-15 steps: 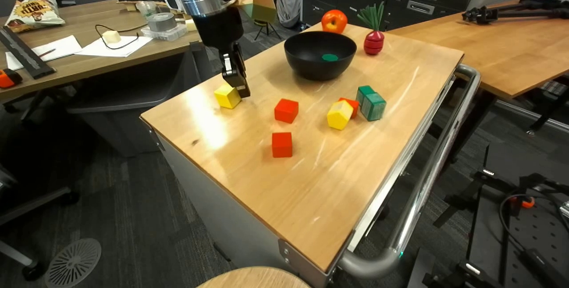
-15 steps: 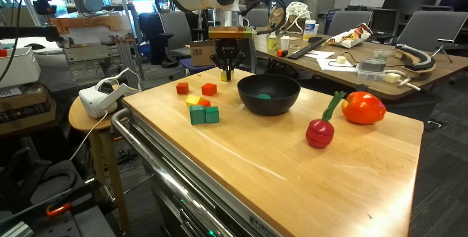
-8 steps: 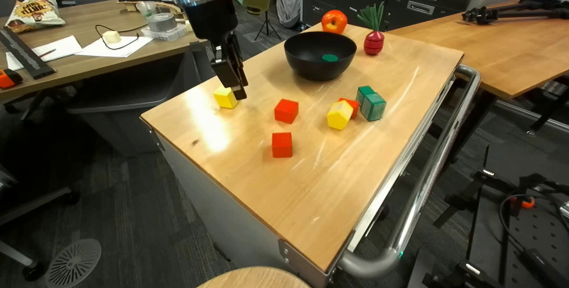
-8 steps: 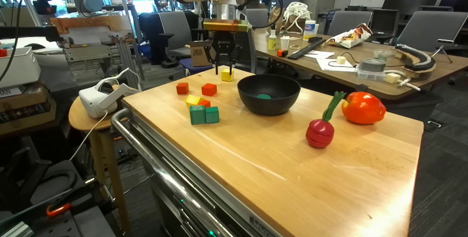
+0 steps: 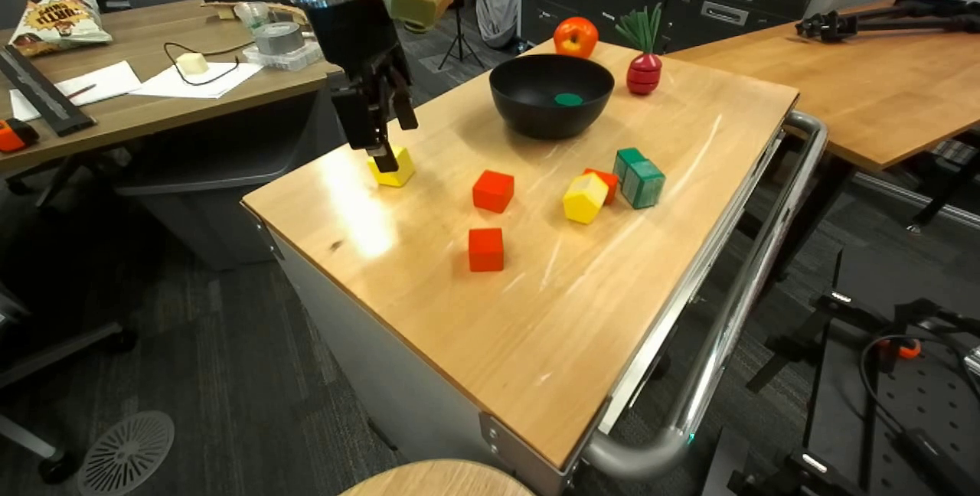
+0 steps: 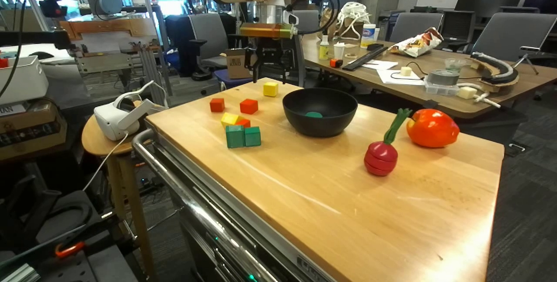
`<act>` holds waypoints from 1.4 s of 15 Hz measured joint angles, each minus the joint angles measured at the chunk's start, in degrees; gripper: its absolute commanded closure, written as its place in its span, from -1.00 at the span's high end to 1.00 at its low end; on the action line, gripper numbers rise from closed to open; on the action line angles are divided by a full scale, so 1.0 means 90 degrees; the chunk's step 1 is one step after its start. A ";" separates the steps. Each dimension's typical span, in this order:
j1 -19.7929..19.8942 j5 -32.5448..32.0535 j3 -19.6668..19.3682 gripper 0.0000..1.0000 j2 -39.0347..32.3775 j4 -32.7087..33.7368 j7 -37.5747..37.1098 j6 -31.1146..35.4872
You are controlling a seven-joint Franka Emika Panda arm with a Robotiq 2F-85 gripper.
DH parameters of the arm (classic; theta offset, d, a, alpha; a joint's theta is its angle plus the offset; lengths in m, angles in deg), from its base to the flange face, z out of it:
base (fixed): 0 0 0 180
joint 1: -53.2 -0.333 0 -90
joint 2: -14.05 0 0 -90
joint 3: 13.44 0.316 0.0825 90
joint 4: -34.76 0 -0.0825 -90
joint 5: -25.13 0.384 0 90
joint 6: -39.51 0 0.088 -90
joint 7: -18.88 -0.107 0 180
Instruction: Move the apple to the top right corner of the countertop, place all the blocks inside the black bowl, put the radish in the bowl
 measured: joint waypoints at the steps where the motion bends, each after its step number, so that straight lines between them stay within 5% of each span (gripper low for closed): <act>1: -0.0030 -0.0010 -0.0037 1.00 -0.0121 0.0118 -0.0149 0.0029; 2: -0.0065 -0.0021 -0.0079 0.95 -0.0249 0.0240 -0.0279 0.0033; 3: -0.0106 -0.0029 -0.0127 0.48 -0.0382 0.0365 -0.0391 0.0033; 5: -0.0184 -0.0036 -0.0213 0.41 -0.0637 0.0611 -0.0565 0.0032; 11: -0.0280 -0.0049 -0.0379 -0.56 -0.0925 0.1152 -0.0878 -0.0035; 17: -0.0272 -0.0259 -0.0684 -0.57 -0.0896 0.1170 -0.0947 -0.0100; 21: -0.0254 -0.0906 -0.1080 -0.57 -0.0193 0.0584 -0.0952 -0.0042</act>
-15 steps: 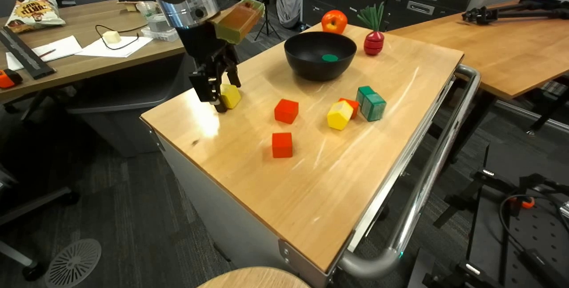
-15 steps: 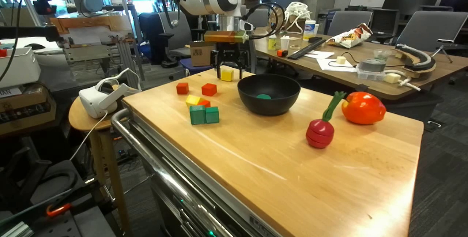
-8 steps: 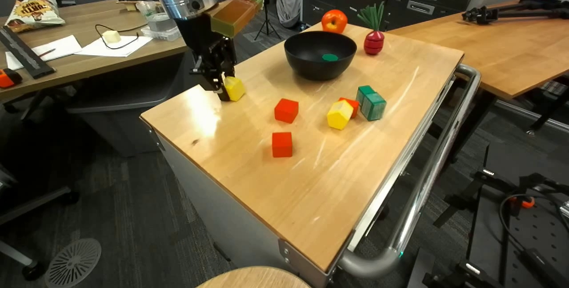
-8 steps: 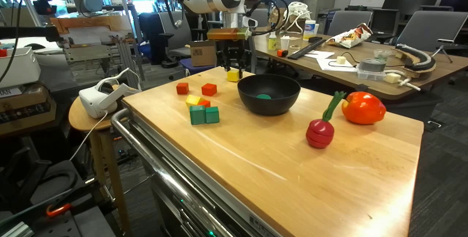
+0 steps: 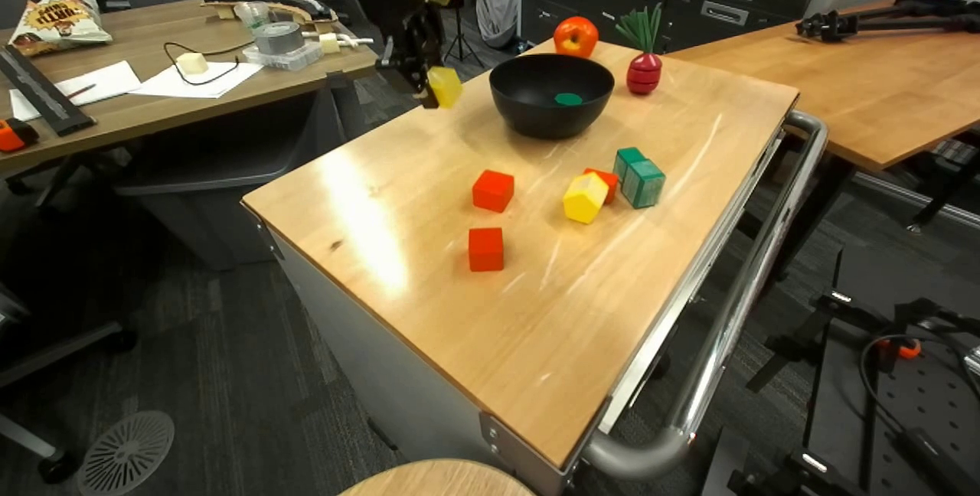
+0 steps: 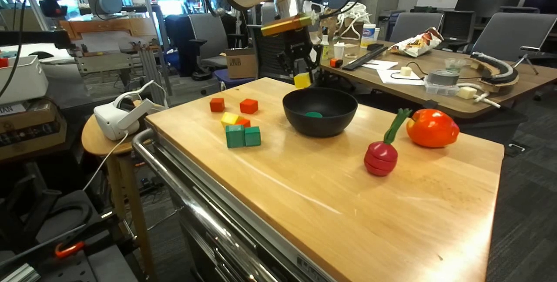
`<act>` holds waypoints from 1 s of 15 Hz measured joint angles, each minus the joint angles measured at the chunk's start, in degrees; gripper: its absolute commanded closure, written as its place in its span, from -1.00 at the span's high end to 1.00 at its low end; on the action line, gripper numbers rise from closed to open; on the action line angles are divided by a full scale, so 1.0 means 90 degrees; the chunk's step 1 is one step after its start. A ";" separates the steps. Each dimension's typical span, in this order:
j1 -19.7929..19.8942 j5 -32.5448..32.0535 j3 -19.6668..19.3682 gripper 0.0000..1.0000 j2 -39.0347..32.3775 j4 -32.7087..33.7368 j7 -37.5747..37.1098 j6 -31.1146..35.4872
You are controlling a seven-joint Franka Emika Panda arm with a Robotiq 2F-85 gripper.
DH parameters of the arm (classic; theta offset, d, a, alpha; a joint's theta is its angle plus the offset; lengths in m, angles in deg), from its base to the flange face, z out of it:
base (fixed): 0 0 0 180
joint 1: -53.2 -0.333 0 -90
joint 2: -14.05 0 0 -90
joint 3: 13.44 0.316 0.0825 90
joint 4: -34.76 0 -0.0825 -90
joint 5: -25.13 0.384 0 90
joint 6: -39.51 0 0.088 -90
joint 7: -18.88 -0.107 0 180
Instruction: Move the apple to the top right corner of the countertop, place all the blocks inside the black bowl, put the radish in the bowl
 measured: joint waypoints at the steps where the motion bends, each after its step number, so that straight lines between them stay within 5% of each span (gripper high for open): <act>1: 0.0054 -0.0018 -0.0034 -0.57 0.0283 -0.0256 0.0000 0.0081; 9: 0.1105 0.0626 0.0020 -0.57 0.2176 -0.2608 0.0122 0.0615; 15: 0.1647 0.1184 0.0021 -0.57 0.2413 -0.3857 0.0235 0.1431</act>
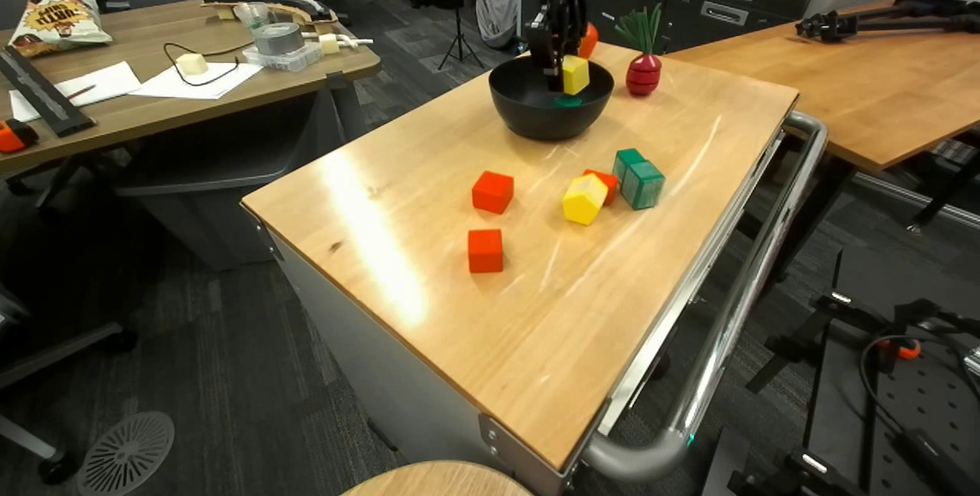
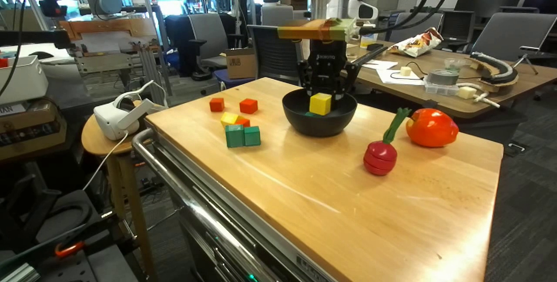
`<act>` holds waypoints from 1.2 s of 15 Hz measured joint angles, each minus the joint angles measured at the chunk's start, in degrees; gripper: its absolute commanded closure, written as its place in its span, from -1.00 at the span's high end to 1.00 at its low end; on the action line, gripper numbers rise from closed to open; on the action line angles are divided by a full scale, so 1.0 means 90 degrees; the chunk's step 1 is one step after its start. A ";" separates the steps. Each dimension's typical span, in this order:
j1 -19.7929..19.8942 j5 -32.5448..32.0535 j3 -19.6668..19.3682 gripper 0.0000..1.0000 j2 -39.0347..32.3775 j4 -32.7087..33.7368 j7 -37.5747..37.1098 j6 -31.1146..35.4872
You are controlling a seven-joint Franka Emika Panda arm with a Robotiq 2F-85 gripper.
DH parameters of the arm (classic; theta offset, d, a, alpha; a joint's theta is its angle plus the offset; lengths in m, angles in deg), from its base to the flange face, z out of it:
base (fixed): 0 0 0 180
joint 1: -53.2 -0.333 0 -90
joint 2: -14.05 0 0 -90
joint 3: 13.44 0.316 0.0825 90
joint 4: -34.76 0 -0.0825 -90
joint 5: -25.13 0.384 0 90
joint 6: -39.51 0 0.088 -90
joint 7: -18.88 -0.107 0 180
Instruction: Move the apple to the top right corner of the countertop, place all the blocks inside the black bowl, put the radish in the bowl
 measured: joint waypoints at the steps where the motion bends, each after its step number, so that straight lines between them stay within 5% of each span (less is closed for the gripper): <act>1: 0.0005 0.0071 0.0003 -0.57 0.0024 -0.0135 -0.0001 0.0276; 2: 0.0005 0.0121 0.0015 0.22 0.0048 -0.0247 -0.0001 0.0511; 7: 0.0002 0.0241 0.0162 0.99 0.0331 -0.0701 0.0058 0.1285; 18: -0.0324 0.1415 0.1027 1.00 0.1874 -0.2196 0.1985 0.1534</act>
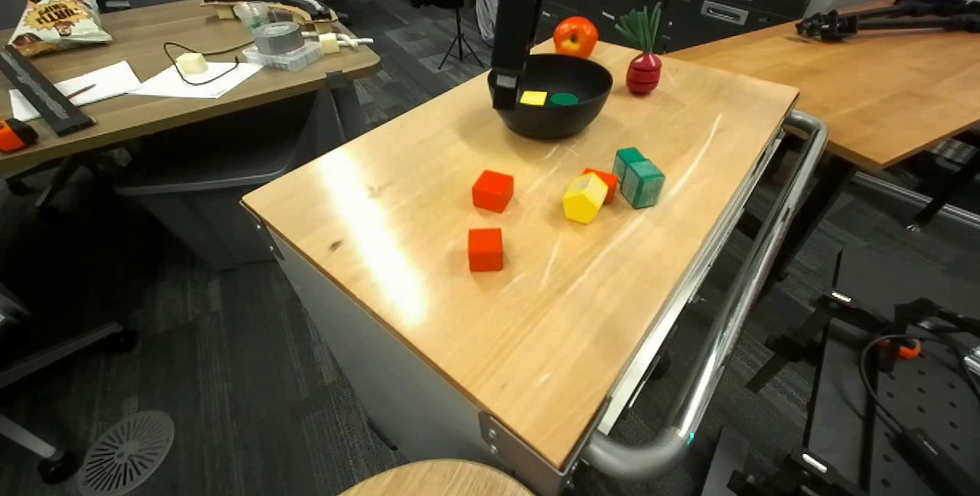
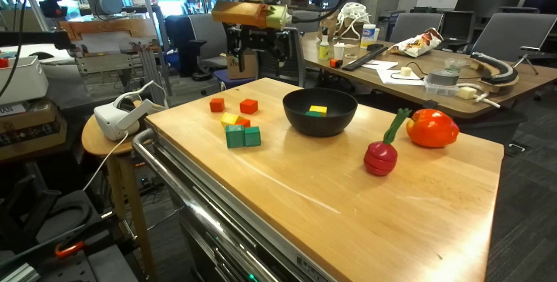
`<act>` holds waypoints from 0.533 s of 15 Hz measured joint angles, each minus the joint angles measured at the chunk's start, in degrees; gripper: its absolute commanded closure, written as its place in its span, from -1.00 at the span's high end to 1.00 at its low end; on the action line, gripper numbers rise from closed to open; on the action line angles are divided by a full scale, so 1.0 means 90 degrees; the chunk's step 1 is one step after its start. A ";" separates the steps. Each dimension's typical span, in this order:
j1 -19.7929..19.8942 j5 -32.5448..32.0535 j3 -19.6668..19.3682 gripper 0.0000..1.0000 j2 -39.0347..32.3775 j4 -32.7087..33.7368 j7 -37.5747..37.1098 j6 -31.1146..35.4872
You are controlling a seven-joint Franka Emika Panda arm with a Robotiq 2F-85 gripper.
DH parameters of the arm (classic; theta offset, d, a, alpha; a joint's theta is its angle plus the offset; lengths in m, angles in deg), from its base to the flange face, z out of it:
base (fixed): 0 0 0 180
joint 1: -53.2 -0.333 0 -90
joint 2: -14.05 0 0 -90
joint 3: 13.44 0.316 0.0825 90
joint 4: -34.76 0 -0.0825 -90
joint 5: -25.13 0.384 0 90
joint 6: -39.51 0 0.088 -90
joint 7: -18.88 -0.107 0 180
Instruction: Move the apple to the top right corner of the countertop, place all the blocks inside the black bowl, put the radish in the bowl
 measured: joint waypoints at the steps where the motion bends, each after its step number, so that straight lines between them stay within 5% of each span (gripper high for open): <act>1: -0.0126 -0.0101 0.0022 1.00 -0.0002 -0.0036 -0.0061 0.0000; 8: -0.0469 -0.0563 0.0025 1.00 -0.0076 -0.0094 -0.0536 0.0008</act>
